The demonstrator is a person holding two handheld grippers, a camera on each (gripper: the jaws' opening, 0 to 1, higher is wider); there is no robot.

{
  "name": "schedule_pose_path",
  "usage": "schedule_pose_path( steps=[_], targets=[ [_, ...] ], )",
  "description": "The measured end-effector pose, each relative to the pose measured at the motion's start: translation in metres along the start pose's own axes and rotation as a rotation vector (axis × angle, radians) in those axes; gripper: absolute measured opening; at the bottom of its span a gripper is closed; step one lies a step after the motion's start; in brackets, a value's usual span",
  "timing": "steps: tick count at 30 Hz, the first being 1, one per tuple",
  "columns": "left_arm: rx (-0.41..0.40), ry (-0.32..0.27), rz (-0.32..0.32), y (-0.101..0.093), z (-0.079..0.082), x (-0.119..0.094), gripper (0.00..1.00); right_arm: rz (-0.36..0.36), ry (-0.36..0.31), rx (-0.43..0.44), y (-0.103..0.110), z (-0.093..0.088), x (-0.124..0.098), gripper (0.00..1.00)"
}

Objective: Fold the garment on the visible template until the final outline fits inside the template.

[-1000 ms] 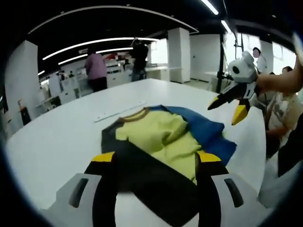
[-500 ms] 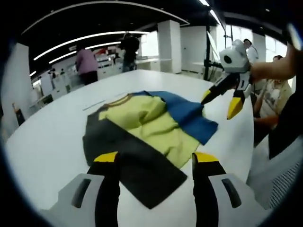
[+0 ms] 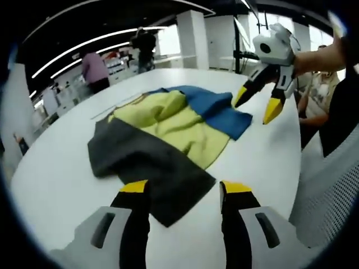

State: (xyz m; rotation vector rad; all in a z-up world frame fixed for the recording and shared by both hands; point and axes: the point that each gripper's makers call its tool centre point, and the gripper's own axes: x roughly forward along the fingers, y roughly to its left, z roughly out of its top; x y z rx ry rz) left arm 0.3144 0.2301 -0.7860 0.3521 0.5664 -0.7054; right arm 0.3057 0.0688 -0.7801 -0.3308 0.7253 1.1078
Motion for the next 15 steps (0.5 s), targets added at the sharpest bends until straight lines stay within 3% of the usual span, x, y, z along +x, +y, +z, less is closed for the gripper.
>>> schedule_pose_path(
  steps=[10, 15],
  targets=[
    [0.002, 0.03, 0.008, 0.001, -0.009, 0.004, 0.34, -0.049, 0.01, 0.023, -0.008, -0.007, 0.012, 0.34],
    [-0.029, 0.034, -0.029, -0.005, -0.012, 0.006, 0.3, -0.066, 0.028, -0.017, -0.009, -0.01, 0.015, 0.3]
  ],
)
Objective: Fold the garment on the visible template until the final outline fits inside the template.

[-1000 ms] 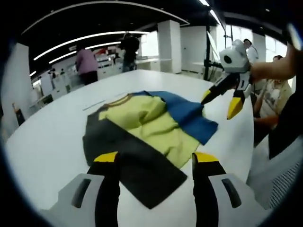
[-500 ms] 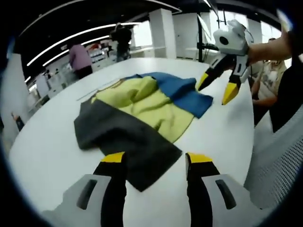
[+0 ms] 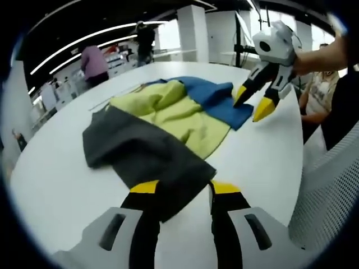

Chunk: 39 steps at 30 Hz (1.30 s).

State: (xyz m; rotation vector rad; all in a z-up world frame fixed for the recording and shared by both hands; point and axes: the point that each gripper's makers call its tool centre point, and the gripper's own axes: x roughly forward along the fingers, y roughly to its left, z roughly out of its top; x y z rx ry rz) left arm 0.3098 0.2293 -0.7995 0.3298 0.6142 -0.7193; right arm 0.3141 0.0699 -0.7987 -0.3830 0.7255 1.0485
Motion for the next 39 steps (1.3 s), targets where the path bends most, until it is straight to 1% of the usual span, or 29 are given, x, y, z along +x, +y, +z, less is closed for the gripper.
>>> schedule_pose_path(
  steps=[1, 3, 6, 8, 9, 15, 19, 22, 26, 28, 32, 34, 36, 38, 39],
  targets=[
    [-0.025, -0.002, -0.005, 0.001, -0.001, 0.001, 0.3, -0.008, 0.013, -0.027, -0.002, -0.002, 0.0, 0.29],
    [-0.059, -0.003, -0.004, 0.003, -0.001, 0.002, 0.31, -0.024, 0.015, -0.04, -0.004, -0.002, 0.001, 0.26],
    [-0.058, -0.001, -0.005, 0.002, 0.001, 0.003, 0.3, -0.036, 0.027, -0.07, -0.006, -0.003, 0.001, 0.23],
    [-0.062, -0.002, -0.004, 0.001, 0.002, 0.004, 0.29, -0.06, 0.047, -0.147, -0.009, -0.004, 0.001, 0.21],
    [-0.068, -0.007, -0.002, 0.001, 0.002, 0.005, 0.28, -0.05, 0.043, -0.126, -0.005, -0.004, 0.001, 0.2],
    [-0.066, -0.02, 0.005, 0.0, 0.006, 0.008, 0.21, -0.066, 0.038, -0.103, -0.007, -0.003, 0.001, 0.17],
    [-0.066, -0.013, 0.028, 0.004, 0.005, 0.008, 0.07, -0.115, 0.047, -0.134, -0.016, -0.004, 0.0, 0.04],
    [-0.064, -0.011, 0.045, 0.007, 0.004, 0.008, 0.02, -0.123, 0.035, -0.11, -0.019, -0.004, -0.001, 0.0],
    [-0.074, -0.002, 0.05, 0.008, 0.004, 0.009, 0.01, -0.121, 0.021, -0.08, -0.02, -0.004, -0.002, 0.0],
    [-0.094, 0.001, 0.053, 0.007, 0.005, 0.007, 0.01, -0.127, 0.014, -0.057, -0.022, -0.002, -0.006, 0.0],
    [-0.106, -0.036, 0.052, 0.007, 0.016, -0.001, 0.01, -0.132, -0.032, -0.025, -0.024, 0.007, -0.016, 0.0],
    [-0.107, -0.043, 0.058, 0.008, 0.021, -0.005, 0.01, -0.14, -0.05, -0.007, -0.027, 0.01, -0.021, 0.0],
    [-0.107, -0.058, 0.069, 0.011, 0.028, -0.01, 0.01, -0.146, -0.072, 0.031, -0.031, 0.014, -0.027, 0.0],
    [-0.119, -0.088, 0.088, 0.016, 0.037, -0.017, 0.01, -0.151, -0.113, 0.079, -0.035, 0.021, -0.035, 0.0],
    [-0.14, -0.1, 0.093, 0.018, 0.04, -0.019, 0.01, -0.156, -0.142, 0.099, -0.038, 0.026, -0.04, 0.0]
  ],
)
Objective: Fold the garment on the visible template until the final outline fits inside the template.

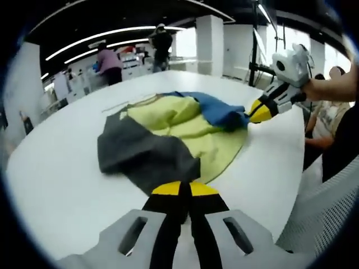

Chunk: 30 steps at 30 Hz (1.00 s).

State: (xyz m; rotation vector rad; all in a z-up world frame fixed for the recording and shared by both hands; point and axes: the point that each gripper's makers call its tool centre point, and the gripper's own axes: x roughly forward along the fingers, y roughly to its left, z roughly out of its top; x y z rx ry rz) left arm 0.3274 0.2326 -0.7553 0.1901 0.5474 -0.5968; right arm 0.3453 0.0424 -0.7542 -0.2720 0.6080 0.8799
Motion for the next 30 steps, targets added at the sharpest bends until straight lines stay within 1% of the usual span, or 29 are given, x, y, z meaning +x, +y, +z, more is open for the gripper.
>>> schedule_pose_path(
  steps=[1, 2, 4, 7, 8, 9, 10, 11, 12, 14, 15, 16, 17, 19, 21, 23, 24, 27, 28, 30],
  targets=[
    [-0.054, -0.015, 0.009, 0.003, 0.005, -0.003, 0.01, -0.002, -0.013, 0.015, -0.002, 0.003, -0.002, 0.0],
    [-0.076, -0.027, 0.024, 0.007, 0.009, -0.005, 0.01, -0.005, -0.028, 0.031, -0.005, 0.007, -0.005, 0.0],
    [-0.115, -0.044, 0.054, 0.018, 0.016, -0.011, 0.01, -0.022, -0.066, 0.061, -0.014, 0.016, -0.012, 0.0],
    [-0.152, -0.092, 0.09, 0.035, 0.03, -0.021, 0.01, -0.058, -0.085, 0.068, -0.029, 0.025, -0.022, 0.0],
    [-0.156, -0.097, 0.095, 0.037, 0.032, -0.022, 0.01, -0.07, -0.092, 0.064, -0.034, 0.027, -0.025, 0.0],
    [-0.168, -0.103, 0.112, 0.045, 0.033, -0.026, 0.01, -0.093, -0.103, 0.063, -0.041, 0.031, -0.029, 0.0],
    [-0.173, -0.104, 0.121, 0.048, 0.035, -0.028, 0.01, -0.116, -0.106, 0.065, -0.047, 0.032, -0.032, 0.0],
    [-0.181, -0.106, 0.134, 0.052, 0.036, -0.03, 0.01, -0.153, -0.109, 0.06, -0.057, 0.033, -0.037, 0.0],
    [-0.192, -0.111, 0.158, 0.06, 0.038, -0.034, 0.01, -0.163, -0.109, 0.06, -0.061, 0.034, -0.039, 0.0],
    [-0.217, -0.14, 0.189, 0.072, 0.042, -0.041, 0.01, -0.198, -0.122, 0.083, -0.073, 0.035, -0.045, 0.0],
    [-0.237, -0.152, 0.206, 0.078, 0.043, -0.044, 0.01, -0.218, -0.114, 0.084, -0.079, 0.035, -0.049, 0.0],
    [-0.262, -0.171, 0.233, 0.086, 0.046, -0.048, 0.01, -0.231, -0.116, 0.089, -0.084, 0.035, -0.052, 0.0],
    [-0.277, -0.182, 0.244, 0.091, 0.048, -0.052, 0.01, -0.241, -0.124, 0.093, -0.088, 0.036, -0.054, 0.0],
    [-0.313, -0.206, 0.298, 0.108, 0.05, -0.06, 0.01, -0.256, -0.14, 0.109, -0.097, 0.039, -0.06, 0.0],
    [-0.344, -0.224, 0.328, 0.121, 0.051, -0.067, 0.01, -0.287, -0.143, 0.114, -0.107, 0.039, -0.067, 0.0],
    [-0.361, -0.228, 0.353, 0.131, 0.05, -0.073, 0.01, -0.323, -0.147, 0.116, -0.119, 0.04, -0.074, 0.0],
    [-0.364, -0.233, 0.365, 0.136, 0.05, -0.075, 0.01, -0.331, -0.15, 0.118, -0.122, 0.04, -0.077, 0.0],
    [-0.444, -0.252, 0.38, 0.151, 0.047, -0.081, 0.01, -0.372, -0.156, 0.134, -0.139, 0.039, -0.087, 0.0],
    [-0.448, -0.252, 0.383, 0.153, 0.047, -0.081, 0.01, -0.374, -0.155, 0.136, -0.141, 0.039, -0.088, 0.0],
    [-0.451, -0.253, 0.402, 0.161, 0.046, -0.085, 0.01, -0.397, -0.161, 0.155, -0.151, 0.036, -0.094, 0.0]
  ],
)
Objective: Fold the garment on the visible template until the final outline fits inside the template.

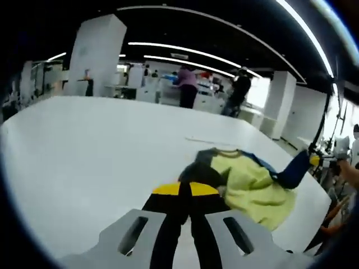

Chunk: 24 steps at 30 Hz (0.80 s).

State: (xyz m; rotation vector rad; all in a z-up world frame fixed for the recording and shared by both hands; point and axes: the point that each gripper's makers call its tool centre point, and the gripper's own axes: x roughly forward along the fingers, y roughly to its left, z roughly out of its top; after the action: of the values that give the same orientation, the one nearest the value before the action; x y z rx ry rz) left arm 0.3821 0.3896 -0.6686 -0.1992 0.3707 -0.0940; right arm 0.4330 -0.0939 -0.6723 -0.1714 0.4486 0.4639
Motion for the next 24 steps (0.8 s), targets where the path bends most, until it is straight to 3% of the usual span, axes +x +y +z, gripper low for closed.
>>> schedule_pose_path(
  steps=[3, 8, 19, 21, 24],
  targets=[
    [-0.026, 0.0, 0.028, 0.011, 0.003, 0.001, 0.01, -0.034, 0.007, 0.032, -0.015, -0.004, -0.001, 0.0],
    [-0.25, -0.084, 0.054, 0.031, 0.015, 0.005, 0.01, -0.094, 0.002, 0.12, -0.041, -0.01, -0.005, 0.0],
    [-0.26, -0.027, 0.176, 0.076, -0.008, 0.009, 0.01, -0.174, 0.045, 0.218, -0.086, -0.04, -0.009, 0.0],
    [-0.349, -0.005, 0.186, 0.083, -0.015, 0.01, 0.01, -0.188, 0.051, 0.238, -0.092, -0.047, -0.009, 0.0],
    [-0.306, 0.027, 0.19, 0.088, -0.02, 0.012, 0.01, -0.214, 0.072, 0.256, -0.101, -0.06, -0.012, 0.0]
  ],
)
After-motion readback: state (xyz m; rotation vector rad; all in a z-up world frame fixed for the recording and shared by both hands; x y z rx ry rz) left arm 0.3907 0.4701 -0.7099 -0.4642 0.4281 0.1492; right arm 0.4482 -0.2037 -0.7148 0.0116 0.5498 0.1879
